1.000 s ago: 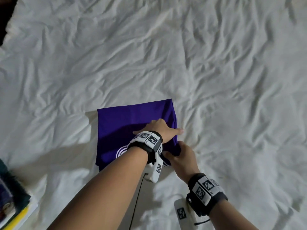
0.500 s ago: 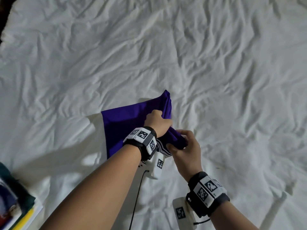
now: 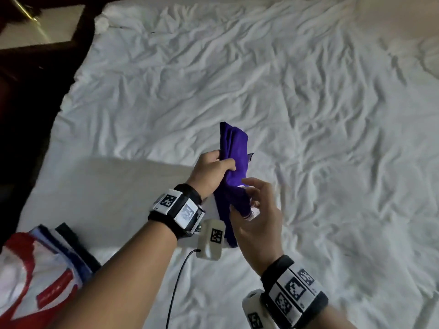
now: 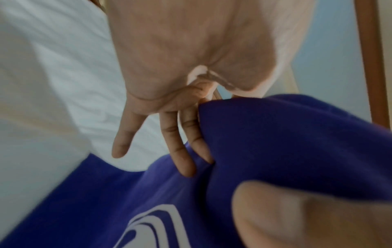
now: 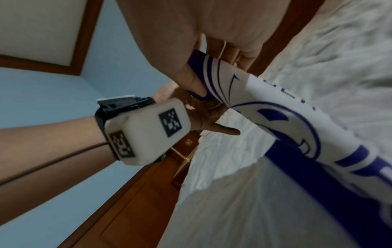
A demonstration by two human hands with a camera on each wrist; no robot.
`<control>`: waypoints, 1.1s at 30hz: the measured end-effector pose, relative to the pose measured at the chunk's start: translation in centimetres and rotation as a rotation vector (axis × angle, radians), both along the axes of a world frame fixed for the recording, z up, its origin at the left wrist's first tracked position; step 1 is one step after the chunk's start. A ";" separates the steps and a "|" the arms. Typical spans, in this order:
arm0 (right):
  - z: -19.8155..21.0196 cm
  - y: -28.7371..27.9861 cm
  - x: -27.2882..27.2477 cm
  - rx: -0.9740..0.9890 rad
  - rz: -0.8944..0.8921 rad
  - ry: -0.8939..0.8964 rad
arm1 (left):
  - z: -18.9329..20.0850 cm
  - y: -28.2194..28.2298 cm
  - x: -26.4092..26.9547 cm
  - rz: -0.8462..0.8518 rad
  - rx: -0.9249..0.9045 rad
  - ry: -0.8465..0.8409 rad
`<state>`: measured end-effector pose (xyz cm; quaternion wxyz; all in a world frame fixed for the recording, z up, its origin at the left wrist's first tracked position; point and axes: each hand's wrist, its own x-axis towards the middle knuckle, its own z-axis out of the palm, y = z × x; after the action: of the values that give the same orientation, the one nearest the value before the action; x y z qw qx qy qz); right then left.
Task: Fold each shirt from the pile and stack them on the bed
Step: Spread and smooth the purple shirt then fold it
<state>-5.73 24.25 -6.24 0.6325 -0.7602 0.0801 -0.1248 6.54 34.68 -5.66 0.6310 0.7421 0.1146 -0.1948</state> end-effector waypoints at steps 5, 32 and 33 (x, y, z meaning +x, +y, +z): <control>-1.4 9.9 -0.9 -0.112 0.177 0.031 | 0.0 11.8 -2.5 0.108 0.051 0.088; -14.6 5.3 5.7 -0.482 0.172 0.709 | -15.1 21.9 -13.2 0.345 0.703 0.364; -14.6 5.5 6.6 -0.446 0.160 0.680 | -15.2 22.0 -12.5 0.377 0.695 0.331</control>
<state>0.84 29.72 -20.83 0.3973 -0.8805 0.1962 0.1687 -5.96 56.73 -20.83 0.3412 0.8353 0.4070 -0.1423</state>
